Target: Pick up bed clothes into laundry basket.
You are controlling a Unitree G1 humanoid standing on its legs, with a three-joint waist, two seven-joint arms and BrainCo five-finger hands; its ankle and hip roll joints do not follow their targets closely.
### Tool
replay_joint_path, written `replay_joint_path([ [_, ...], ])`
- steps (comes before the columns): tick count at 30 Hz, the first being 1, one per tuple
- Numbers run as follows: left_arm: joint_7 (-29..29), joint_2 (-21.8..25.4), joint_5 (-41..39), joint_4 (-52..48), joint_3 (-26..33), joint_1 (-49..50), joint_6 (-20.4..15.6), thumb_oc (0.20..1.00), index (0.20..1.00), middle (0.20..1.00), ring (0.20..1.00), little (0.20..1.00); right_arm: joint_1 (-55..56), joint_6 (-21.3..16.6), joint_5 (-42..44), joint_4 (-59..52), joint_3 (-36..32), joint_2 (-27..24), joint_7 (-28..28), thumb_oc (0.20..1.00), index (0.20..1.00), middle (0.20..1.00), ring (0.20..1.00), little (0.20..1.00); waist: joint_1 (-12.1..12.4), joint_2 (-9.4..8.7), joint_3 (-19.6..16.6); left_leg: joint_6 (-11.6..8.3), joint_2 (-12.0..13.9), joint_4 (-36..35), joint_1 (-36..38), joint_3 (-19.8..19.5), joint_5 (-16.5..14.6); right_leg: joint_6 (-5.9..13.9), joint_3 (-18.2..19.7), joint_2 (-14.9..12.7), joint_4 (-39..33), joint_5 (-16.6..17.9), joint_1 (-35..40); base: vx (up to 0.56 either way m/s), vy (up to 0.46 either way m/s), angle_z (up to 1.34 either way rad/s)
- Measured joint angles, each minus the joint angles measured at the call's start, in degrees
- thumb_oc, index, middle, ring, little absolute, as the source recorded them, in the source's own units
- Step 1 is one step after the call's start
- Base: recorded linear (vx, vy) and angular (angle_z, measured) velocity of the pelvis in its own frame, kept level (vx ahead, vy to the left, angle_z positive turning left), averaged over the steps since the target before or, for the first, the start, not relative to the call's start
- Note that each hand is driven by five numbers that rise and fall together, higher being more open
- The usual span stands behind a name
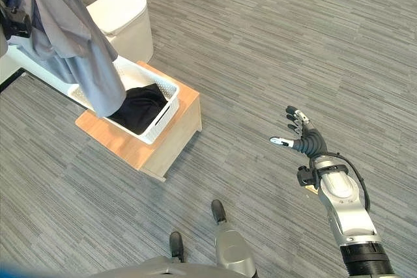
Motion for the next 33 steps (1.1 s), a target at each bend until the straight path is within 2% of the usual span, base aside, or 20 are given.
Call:
replay_joint_path([
  [4,0.0,-1.1,0.1,2.4,0.2,0.3,0.4,0.200,0.200,0.200,0.200,0.200,0.3,-0.5,0.0,-0.2,1.5,0.0,-0.2,1.000,1.000,1.000,1.000,1.000,-0.1,-0.24,0.3,-0.04,0.0,0.0,-1.0,0.2,0.1,-0.09,0.1,0.1,0.0,0.2,-1.1,-0.06,-0.013,-0.03],
  [7,0.0,-1.9,1.9,5.2,1.6,0.3,0.2,0.200,0.200,0.200,0.200,0.200,0.1,-1.2,0.0,-0.3,1.6,0.0,-0.6,1.000,1.000,1.000,1.000,1.000,-0.1,-1.07,2.8,-0.17,-0.1,0.0,-2.9,0.9,0.7,0.05,0.6,0.0,0.0,1.0,-3.2,-0.06,-0.019,-0.06],
  [13,-0.1,-2.8,4.7,10.9,3.6,1.4,1.7,0.200,0.200,0.200,0.200,0.200,-0.5,-1.7,-0.2,-0.8,3.7,0.8,-1.2,1.000,1.000,1.000,1.000,1.000,-0.5,-3.91,10.1,-0.71,-0.1,0.0,-5.8,1.6,1.5,-0.26,1.4,0.2,0.0,2.4,-6.5,-0.04,-0.024,-0.07],
  [15,-0.2,-4.3,6.2,14.0,4.9,2.3,2.7,0.200,0.200,0.200,0.200,0.200,-1.0,-1.7,-0.6,-1.0,4.5,1.6,-1.2,1.000,1.000,1.000,1.000,1.000,-0.9,-4.18,10.7,-0.74,0.2,0.0,-6.5,1.9,1.5,-0.31,1.6,0.6,0.0,2.5,-7.2,-0.01,-0.010,-0.08],
  [16,-0.3,-4.4,6.5,14.4,4.9,2.3,3.1,0.307,0.307,0.307,0.307,0.307,-1.5,-1.7,-0.6,-1.2,4.7,1.7,-1.2,1.000,1.000,1.000,1.000,1.000,-1.0,-4.35,11.3,-0.75,0.2,0.0,-6.4,2.0,1.5,-0.42,1.6,0.7,0.0,2.6,-7.2,-0.01,-0.011,-0.05],
  [17,-0.4,-4.4,7.2,14.7,4.9,2.4,3.1,1.000,1.000,1.000,1.000,1.000,-1.9,-1.7,-0.6,-1.4,4.9,1.7,-1.3,1.000,1.000,1.000,1.000,1.000,-1.1,-4.57,11.6,-0.75,0.3,0.0,-6.4,2.1,1.5,-0.57,1.7,0.8,0.0,2.7,-7.3,0.00,-0.010,-0.07],
  [22,-2.7,-4.6,17.5,17.2,1.8,1.6,4.1,1.000,1.000,1.000,1.000,1.000,-2.3,-2.2,-0.5,-3.2,5.5,1.7,-1.3,1.000,1.000,1.000,1.000,1.000,-1.6,-4.66,11.8,-0.83,0.6,0.0,-6.2,2.7,1.5,-0.64,1.9,1.1,0.0,2.7,-7.2,0.03,-0.004,-0.05],
  [24,-2.8,-2.8,20.8,15.2,-2.7,-0.2,4.1,1.000,1.000,1.000,1.000,1.000,-2.2,-2.3,-0.5,-2.7,5.4,1.7,-1.1,1.000,1.000,1.000,1.000,1.000,-1.5,-4.65,11.8,-0.86,0.5,-0.1,-5.8,2.7,1.4,-0.67,1.9,1.1,0.0,2.7,-6.9,0.00,0.000,0.00],
  [26,-2.7,-1.5,22.6,13.2,-3.7,-1.6,3.3,1.000,1.000,1.000,1.000,1.000,-2.1,-2.3,-0.5,-2.6,5.5,1.7,-1.0,1.000,1.000,1.000,1.000,1.000,-1.3,-4.64,11.8,-0.86,0.5,-0.1,-5.3,2.8,1.4,-0.75,1.9,1.0,0.0,2.8,-6.4,0.04,0.003,0.00],
  [27,-2.7,-0.8,23.9,13.2,-5.9,-3.1,3.1,1.000,1.000,1.000,1.000,1.000,-2.2,-2.3,-0.5,-2.6,5.5,1.7,-0.9,1.000,1.000,1.000,1.000,1.000,-1.2,-4.52,11.8,-0.86,0.5,-0.1,-4.8,2.7,1.4,-0.75,1.8,0.9,0.0,2.8,-5.9,0.04,0.003,0.01],
  [28,-3.0,0.7,26.6,12.8,-11.4,-5.9,3.2,1.000,1.000,1.000,1.000,1.000,-2.1,-2.3,-0.5,-2.6,5.3,1.7,-0.9,1.000,1.000,1.000,1.000,1.000,-1.0,-4.53,11.8,-0.86,0.5,-0.1,-4.5,2.7,1.5,-0.75,1.8,0.9,0.0,2.8,-5.6,0.04,0.002,0.02],
  [29,-3.0,1.6,28.1,12.2,-14.2,-7.7,3.1,1.000,1.000,1.000,1.000,1.000,-1.7,-2.4,-0.5,-2.5,5.2,1.7,-0.9,1.000,1.000,1.000,1.000,1.000,-0.7,-4.46,11.7,-0.86,0.5,-0.1,-4.3,2.7,1.5,-0.76,1.8,0.9,0.0,2.8,-5.3,0.05,-0.003,0.01],
  [31,-3.4,3.3,33.4,11.8,-18.6,-14.3,2.6,1.000,1.000,1.000,1.000,1.000,-1.4,-2.4,-0.5,-2.2,5.0,1.6,-0.3,1.000,1.000,1.000,1.000,1.000,0.0,-3.56,11.4,-0.95,0.5,-0.1,-2.9,2.4,1.5,-0.77,1.3,0.7,0.0,2.7,-3.8,0.06,0.002,0.10],
  [33,-3.4,4.4,35.1,11.4,-19.4,-16.5,2.5,1.000,1.000,1.000,1.000,1.000,-1.4,-2.3,-0.5,-2.1,4.7,1.6,0.1,1.000,1.000,1.000,1.000,1.000,-0.1,-2.76,11.2,-0.95,0.4,-0.1,-2.1,1.7,1.5,-0.83,0.7,0.5,0.0,2.4,-2.8,0.06,-0.006,0.17],
])
